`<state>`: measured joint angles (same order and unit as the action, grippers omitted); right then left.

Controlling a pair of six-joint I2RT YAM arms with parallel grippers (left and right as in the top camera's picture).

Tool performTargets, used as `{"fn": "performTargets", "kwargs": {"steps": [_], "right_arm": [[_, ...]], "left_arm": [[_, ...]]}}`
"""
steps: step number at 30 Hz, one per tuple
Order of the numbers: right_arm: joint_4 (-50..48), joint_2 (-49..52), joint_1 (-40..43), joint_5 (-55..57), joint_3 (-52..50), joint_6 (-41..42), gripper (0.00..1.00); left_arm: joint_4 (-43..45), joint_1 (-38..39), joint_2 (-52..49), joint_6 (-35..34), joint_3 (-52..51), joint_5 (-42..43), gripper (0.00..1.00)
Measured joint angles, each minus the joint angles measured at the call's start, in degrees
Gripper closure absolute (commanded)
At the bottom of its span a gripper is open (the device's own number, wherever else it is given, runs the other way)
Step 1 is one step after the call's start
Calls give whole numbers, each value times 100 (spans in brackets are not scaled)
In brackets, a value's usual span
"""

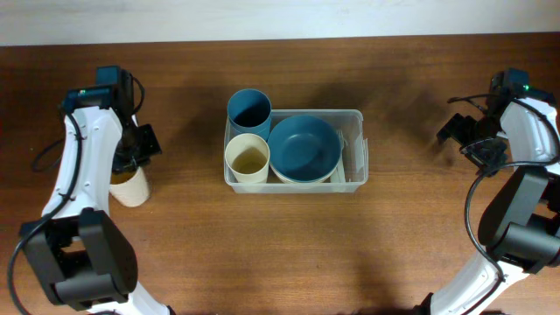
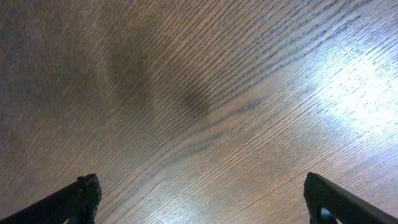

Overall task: Pack container
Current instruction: 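Move the left gripper back and grasp the remaining cream cup, then carry the cream cup right and stack it into the first cream cup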

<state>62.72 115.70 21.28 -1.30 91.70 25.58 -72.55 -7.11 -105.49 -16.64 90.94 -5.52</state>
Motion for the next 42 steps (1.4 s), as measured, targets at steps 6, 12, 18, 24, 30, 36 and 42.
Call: {"fn": "performTargets", "kwargs": {"steps": [6,12,18,24,30,36,42], "right_arm": [[0,0,0,0,0,0,1],[0,0,0,-2,0,-2,1],[0,0,0,-2,0,0,1],[0,0,0,0,0,2,1],[0,0,0,0,0,2,1],[0,0,0,-2,0,-2,1],[0,0,0,-2,0,0,1]], "left_arm": [[-15,2,0,11,-4,140,99],[-210,0,52,136,26,542,98],[-439,131,789,796,385,1305,99],[-293,903,2302,1410,787,1694,98],[-295,1445,3394,1720,883,1731,98],[-376,1971,3381,2063,859,1757,99],[-374,2568,2938,2538,804,1827,98]]}}
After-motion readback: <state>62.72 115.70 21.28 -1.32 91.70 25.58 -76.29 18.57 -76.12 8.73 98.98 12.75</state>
